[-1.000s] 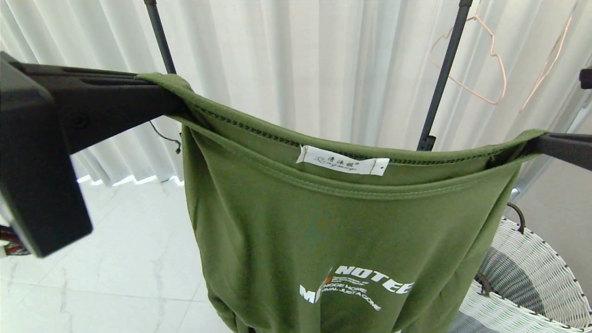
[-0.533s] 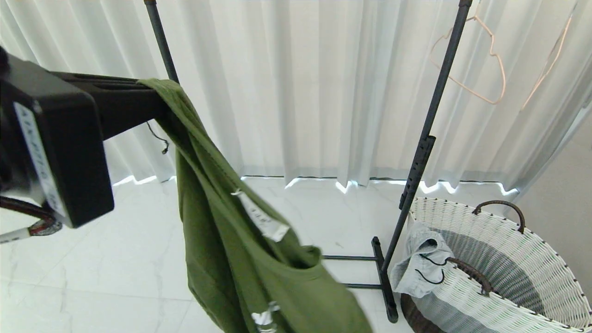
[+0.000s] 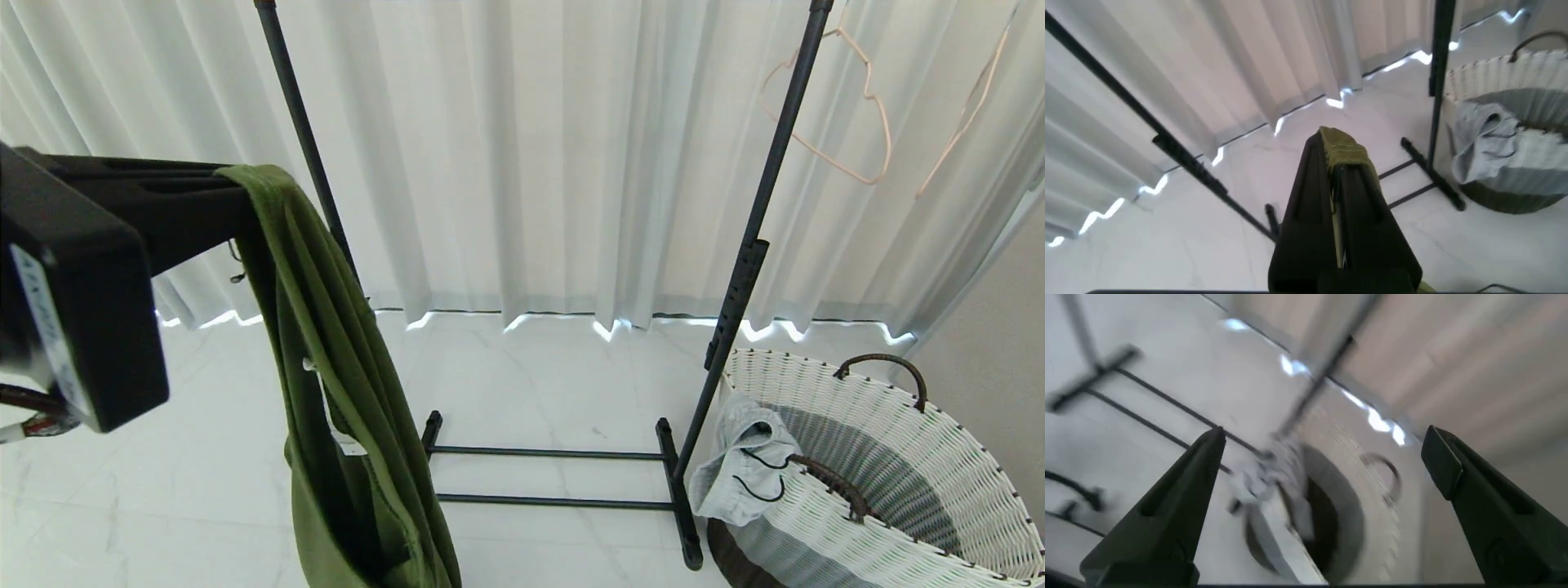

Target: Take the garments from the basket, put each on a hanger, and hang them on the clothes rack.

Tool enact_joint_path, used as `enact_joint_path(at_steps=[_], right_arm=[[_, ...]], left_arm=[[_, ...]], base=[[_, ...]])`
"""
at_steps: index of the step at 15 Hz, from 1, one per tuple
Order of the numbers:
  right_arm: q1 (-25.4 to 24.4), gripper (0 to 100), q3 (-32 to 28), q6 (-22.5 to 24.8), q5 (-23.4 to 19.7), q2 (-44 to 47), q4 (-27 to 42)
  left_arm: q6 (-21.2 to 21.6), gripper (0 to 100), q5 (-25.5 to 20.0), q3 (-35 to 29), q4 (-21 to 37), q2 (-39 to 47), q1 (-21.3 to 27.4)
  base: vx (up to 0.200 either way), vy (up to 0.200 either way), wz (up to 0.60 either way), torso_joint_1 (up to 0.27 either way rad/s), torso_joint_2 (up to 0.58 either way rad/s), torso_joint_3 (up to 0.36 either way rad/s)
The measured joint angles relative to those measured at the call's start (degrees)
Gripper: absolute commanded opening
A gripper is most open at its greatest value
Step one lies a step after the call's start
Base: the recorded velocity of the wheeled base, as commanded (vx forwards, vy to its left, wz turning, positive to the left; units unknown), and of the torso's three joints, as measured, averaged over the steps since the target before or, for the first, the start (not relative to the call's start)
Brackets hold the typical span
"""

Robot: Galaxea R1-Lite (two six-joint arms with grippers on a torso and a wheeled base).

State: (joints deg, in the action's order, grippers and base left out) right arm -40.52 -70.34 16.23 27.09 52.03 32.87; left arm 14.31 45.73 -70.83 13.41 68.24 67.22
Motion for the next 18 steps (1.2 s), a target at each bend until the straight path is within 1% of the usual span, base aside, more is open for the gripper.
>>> enact_joint_path(at_steps=[1, 3, 6, 9, 10, 12, 15, 18], right_arm=[[3.7, 100, 0.6, 0.3, 0.0, -0.5, 1.0], [9.2, 100, 3.2, 0.7, 0.2, -1.9, 1.6], [13.2, 100, 6.4, 1.7, 0.5, -4.2, 1.4], [16.9, 100, 9.1, 4.5, 0.6, -6.9, 1.4], [18.0, 100, 9.7, 5.6, 0.6, -7.7, 1.4], [19.0, 100, 10.1, 5.8, 0.4, -8.7, 1.0], [19.4, 100, 10.3, 4.3, 0.2, -9.3, 0.4], [19.5, 100, 10.4, 3.0, 0.1, -9.3, 0.4]], left_arm=[[0.1, 0, 0.0, 0.7, 0.0, -0.7, -0.4], [0.2, 0, 0.0, 1.3, 0.0, -1.9, -0.8], [0.3, 0, 0.0, 1.6, -0.1, -2.9, -0.9], [0.3, 0, 0.0, 2.6, 0.0, -4.0, -1.0], [0.3, 0, 0.0, 2.7, 0.0, -4.1, -1.2], [0.3, 0, -0.1, 2.8, 0.0, -4.3, -2.3], [0.3, 0, -0.1, 2.8, 0.0, -4.5, -3.3], [0.3, 0, -0.1, 2.9, -0.1, -4.5, -3.4]], base=[[0.000, 0.000, 0.00, 0.000, 0.00, 0.000], [0.000, 0.000, 0.00, 0.000, 0.00, 0.000], [0.000, 0.000, 0.00, 0.000, 0.00, 0.000], [0.000, 0.000, 0.00, 0.000, 0.00, 0.000], [0.000, 0.000, 0.00, 0.000, 0.00, 0.000], [0.000, 0.000, 0.00, 0.000, 0.00, 0.000], [0.000, 0.000, 0.00, 0.000, 0.00, 0.000], [0.000, 0.000, 0.00, 0.113, -0.31, -0.193]])
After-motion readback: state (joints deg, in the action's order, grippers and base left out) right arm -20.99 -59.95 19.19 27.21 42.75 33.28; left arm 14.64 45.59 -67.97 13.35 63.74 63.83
